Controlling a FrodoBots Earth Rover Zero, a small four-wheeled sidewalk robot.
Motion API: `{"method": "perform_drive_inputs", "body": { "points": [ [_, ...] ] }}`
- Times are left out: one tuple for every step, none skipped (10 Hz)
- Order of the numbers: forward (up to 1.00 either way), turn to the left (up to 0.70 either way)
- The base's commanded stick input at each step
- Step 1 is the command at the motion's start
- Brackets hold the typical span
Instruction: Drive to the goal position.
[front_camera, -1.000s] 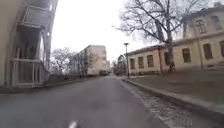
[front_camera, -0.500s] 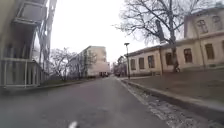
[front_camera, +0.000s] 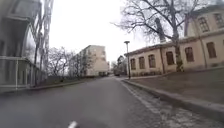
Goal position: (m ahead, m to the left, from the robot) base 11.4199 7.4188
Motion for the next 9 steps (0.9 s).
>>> {"method": "perform_drive_inputs", "body": {
  "points": [
    [1.0, 0.0],
    [1.0, 0.0],
    [1.0, 0.0],
    [1.0, 0.0],
    [1.0, 0.0],
    [1.0, 0.0],
    [1.0, 0.0],
    [1.0, 0.0],
    [1.0, 0.0]
  ]
}}
